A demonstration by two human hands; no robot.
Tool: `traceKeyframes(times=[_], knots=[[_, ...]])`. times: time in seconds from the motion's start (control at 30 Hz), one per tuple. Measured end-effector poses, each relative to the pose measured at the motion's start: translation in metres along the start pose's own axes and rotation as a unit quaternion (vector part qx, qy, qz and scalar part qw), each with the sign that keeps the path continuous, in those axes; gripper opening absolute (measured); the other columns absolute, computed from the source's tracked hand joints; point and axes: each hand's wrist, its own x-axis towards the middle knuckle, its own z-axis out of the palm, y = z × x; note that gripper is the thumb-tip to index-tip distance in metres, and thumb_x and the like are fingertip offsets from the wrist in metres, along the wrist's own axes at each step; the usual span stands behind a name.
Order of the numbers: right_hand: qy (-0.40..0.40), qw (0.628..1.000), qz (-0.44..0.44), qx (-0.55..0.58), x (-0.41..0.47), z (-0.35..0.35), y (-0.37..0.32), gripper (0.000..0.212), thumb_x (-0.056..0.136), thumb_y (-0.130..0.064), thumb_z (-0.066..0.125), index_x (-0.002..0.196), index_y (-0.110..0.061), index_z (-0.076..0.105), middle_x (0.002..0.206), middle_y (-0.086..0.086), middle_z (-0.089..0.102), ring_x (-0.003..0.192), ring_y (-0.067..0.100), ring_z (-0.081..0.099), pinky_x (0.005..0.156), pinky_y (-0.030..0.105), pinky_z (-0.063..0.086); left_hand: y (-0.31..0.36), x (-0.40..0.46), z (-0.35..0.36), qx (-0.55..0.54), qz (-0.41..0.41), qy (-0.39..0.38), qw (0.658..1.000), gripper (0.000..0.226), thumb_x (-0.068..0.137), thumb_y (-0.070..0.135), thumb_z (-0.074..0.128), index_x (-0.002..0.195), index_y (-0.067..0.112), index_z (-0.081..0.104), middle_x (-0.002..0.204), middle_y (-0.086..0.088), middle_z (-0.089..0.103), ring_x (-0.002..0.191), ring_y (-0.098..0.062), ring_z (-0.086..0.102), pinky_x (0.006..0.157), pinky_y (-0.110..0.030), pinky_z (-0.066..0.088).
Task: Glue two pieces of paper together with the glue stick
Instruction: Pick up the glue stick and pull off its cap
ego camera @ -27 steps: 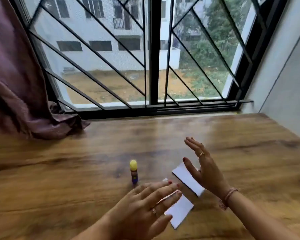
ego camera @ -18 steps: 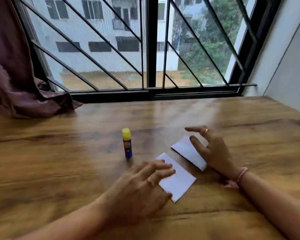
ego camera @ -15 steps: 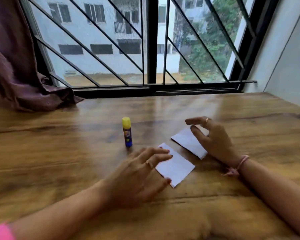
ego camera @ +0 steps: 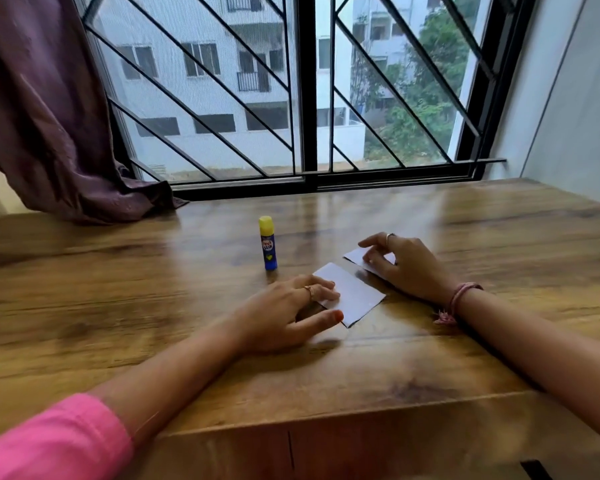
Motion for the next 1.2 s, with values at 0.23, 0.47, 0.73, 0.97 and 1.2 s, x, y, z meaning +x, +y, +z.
traceKeyframes(times=[0.23,0.47,0.73,0.97,1.2], knots=[[0.028,0.999,-0.002,0.037,-0.001,-0.003,-0.005,0.022,0.091,-0.015,0.054,0.109,-0.022,0.063,0.089,-0.009,0.071,0.076,-0.01,0.061,0.073,0.006,0.043,-0.002,0.0,0.0,-0.004,0.031,0.059,0.998,0.062,0.089,0.061,0.034,0.128,0.02,0.058,0.138,0.005,0.048,0.124,-0.006,0.047,0.106,-0.027,0.039],[0.109,0.983,0.024,0.149,0.03,-0.018,-0.022,0.019,0.085,-0.008,0.056,0.095,-0.019,0.067,0.082,-0.003,0.074,0.084,0.011,0.07,0.081,0.025,0.054,-0.009,0.006,-0.046,0.067,0.126,0.362,0.921,0.037,0.092,0.033,0.05,0.112,0.004,0.06,0.109,-0.013,0.054,0.107,-0.021,0.051,0.093,-0.031,0.04],[0.106,0.937,0.023,0.331,0.085,-0.009,-0.065,0.021,0.083,0.003,0.054,0.085,-0.014,0.067,0.068,-0.006,0.071,0.074,0.021,0.069,0.085,0.042,0.056,-0.057,0.039,-0.075,-0.193,-0.011,0.489,0.851,0.024,0.088,0.021,0.053,0.107,0.008,0.056,0.097,0.0,0.061,0.09,-0.006,0.058,0.085,-0.02,0.045],[0.073,0.927,0.033,0.366,0.085,0.024,-0.07,0.013,0.089,0.0,0.055,0.094,-0.005,0.066,0.079,0.007,0.07,0.076,0.02,0.068,0.086,0.04,0.055,-0.109,0.019,-0.055,-0.438,-0.173,0.178,0.864,0.053,0.074,0.018,0.047,0.127,0.012,0.052,0.124,-0.006,0.061,0.118,-0.02,0.057,0.098,-0.038,0.046],[0.04,0.971,-0.039,0.23,0.077,0.038,-0.086,0.022,0.087,-0.028,0.064,0.105,-0.015,0.066,0.087,-0.005,0.068,0.081,0.016,0.066,0.075,0.022,0.053,-0.098,0.017,-0.05,-0.395,-0.143,0.108,0.901,0.043,0.08,-0.001,0.071,0.12,0.007,0.058,0.112,-0.011,0.069,0.098,-0.014,0.068,0.079,-0.019,0.053]])
